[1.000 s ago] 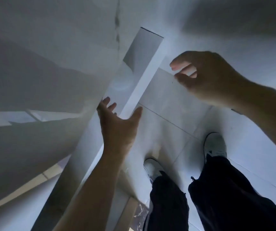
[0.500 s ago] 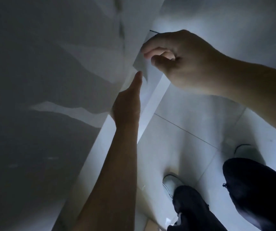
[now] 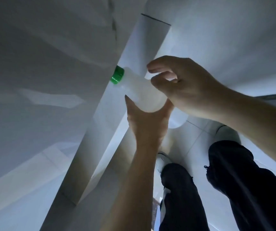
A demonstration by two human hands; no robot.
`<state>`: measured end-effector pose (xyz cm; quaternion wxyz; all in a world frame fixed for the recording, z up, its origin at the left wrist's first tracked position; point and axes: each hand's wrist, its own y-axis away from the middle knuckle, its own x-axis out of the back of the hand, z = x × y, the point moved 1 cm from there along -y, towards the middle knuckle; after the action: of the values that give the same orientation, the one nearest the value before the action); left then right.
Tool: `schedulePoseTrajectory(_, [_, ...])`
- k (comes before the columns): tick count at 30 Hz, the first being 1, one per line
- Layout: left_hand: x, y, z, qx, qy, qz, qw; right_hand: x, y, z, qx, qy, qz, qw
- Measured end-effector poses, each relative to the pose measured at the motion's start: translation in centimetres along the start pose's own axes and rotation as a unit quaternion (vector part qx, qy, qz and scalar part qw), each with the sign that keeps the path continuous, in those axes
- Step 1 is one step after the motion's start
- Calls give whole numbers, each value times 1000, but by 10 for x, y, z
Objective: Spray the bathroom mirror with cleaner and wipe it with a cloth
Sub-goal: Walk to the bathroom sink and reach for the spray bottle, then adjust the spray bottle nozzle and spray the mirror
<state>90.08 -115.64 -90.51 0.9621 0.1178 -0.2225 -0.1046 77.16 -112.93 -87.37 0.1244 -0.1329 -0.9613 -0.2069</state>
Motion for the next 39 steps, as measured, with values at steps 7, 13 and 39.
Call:
schedulePoseTrajectory(7, [5, 83, 2, 65, -172, -173, 968, 10, 60, -3, -89, -98, -37, 990])
schedulePoseTrajectory(13, [22, 132, 44, 46, -267, -302, 914, 21, 116, -25, -135, -103, 55, 984])
schedulePoseTrajectory(39, [192, 139, 345, -163, -207, -112, 958, 119, 144, -378, 7, -279, 97, 955])
